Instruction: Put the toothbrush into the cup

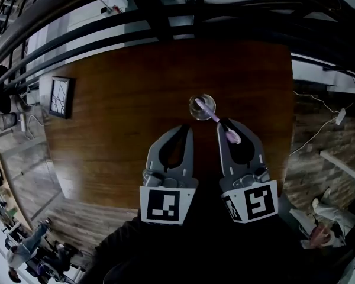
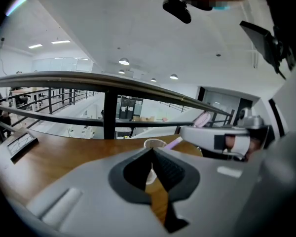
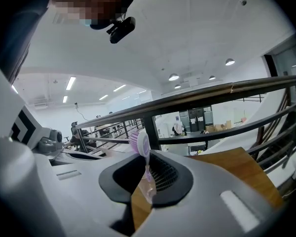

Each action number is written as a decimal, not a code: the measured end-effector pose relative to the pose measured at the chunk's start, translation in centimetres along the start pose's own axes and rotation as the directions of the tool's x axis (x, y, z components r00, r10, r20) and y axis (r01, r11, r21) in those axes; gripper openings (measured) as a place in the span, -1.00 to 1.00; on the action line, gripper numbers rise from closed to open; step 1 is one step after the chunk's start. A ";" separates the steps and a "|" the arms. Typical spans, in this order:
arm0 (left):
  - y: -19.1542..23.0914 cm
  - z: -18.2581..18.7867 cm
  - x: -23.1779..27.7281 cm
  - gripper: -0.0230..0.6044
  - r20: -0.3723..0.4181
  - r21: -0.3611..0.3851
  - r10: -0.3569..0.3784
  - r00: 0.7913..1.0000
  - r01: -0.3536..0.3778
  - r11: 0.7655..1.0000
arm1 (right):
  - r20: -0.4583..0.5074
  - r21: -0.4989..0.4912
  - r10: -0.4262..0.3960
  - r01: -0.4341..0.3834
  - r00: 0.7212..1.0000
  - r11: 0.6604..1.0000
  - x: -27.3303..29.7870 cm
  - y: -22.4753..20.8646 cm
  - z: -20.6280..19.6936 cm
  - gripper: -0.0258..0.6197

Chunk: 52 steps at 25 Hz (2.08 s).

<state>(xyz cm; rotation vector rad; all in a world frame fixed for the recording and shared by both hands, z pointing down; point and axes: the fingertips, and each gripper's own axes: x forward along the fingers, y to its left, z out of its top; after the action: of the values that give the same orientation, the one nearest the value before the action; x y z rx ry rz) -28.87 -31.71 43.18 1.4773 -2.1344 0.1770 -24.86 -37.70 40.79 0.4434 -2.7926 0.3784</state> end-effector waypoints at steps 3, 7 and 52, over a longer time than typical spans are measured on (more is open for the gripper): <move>0.3 -0.5 0.7 -0.90 -0.013 -0.013 0.001 1.000 -0.002 1.000 | -0.007 0.010 0.006 -0.005 1.000 1.000 0.6 -0.2 -0.5 -0.83; 0.6 -1.0 1.3 -0.90 -0.031 -0.027 0.005 1.000 -0.006 1.000 | -0.015 0.024 0.016 -0.016 1.000 1.000 1.1 -0.2 -1.0 -0.83; -5.7 3.1 -9.6 -0.90 0.186 0.122 -0.094 0.978 0.072 0.990 | 0.234 -0.075 0.011 0.007 0.972 0.997 -10.7 5.9 4.4 -0.81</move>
<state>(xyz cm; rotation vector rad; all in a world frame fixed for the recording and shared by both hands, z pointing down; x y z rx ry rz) -22.33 -27.20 34.77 1.7077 -2.2396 0.1340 -18.14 -30.84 32.12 0.4976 -3.0234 0.2335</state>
